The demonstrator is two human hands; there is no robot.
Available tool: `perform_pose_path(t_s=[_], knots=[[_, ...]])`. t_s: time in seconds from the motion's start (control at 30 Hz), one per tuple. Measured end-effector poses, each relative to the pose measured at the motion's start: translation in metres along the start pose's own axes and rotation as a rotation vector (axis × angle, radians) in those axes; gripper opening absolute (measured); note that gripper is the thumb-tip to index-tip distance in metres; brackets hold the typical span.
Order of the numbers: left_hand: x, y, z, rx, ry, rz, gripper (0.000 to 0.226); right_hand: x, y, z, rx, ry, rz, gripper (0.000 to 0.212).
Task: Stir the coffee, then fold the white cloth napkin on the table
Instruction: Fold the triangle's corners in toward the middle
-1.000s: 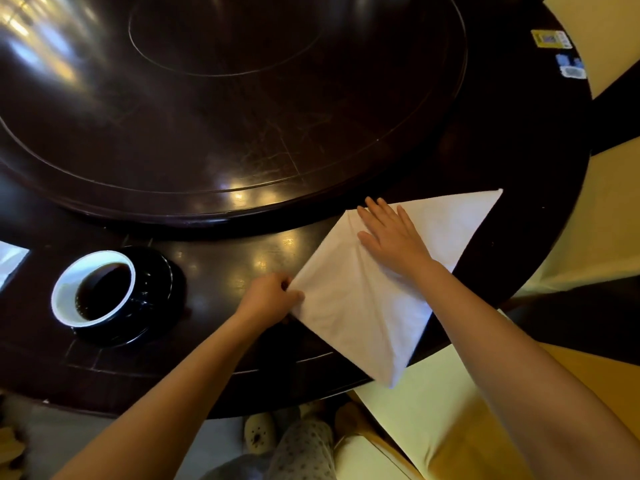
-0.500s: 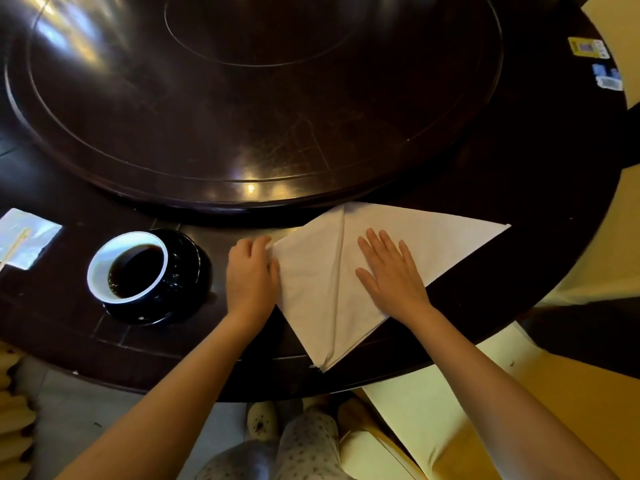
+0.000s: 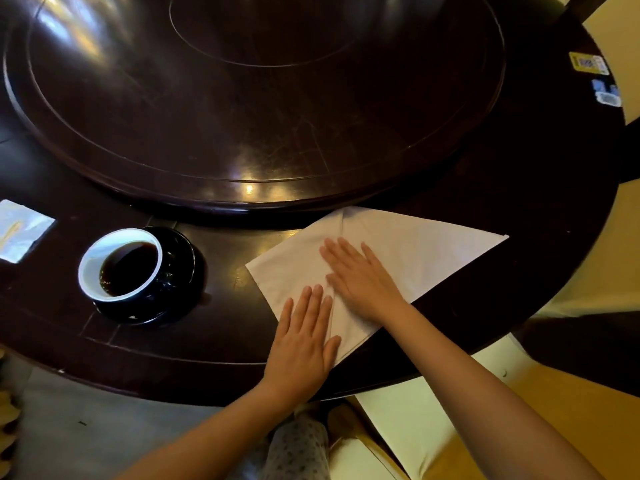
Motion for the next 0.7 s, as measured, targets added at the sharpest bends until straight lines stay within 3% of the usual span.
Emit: perform_pose_path(t_s=[0.27,0.5,0.7], knots=[[0.002,-0.001,-0.001,0.006,-0.020,0.010,0.059,-0.050,0.022,0.023,-0.167,-0.263,0.014,0.053],[0.002,-0.001,-0.003,0.032,-0.021,0.007,0.061,-0.121,0.042,-0.035,-0.311,-0.607,0.026,0.054],[0.004,0.001,-0.002,0.077,-0.059,0.013,0.073,-0.141,0.044,-0.059,-0.220,-0.615,0.039,0.055]])
Point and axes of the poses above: each hand's wrist, its own z-axis towards the middle knuckle, its own y-axis out of the back of the hand, x = y × z, the point moved 4 cm from there along z, towards the middle knuckle, and after that the axes turned 8 degrees about z, right-handed, at the moved point
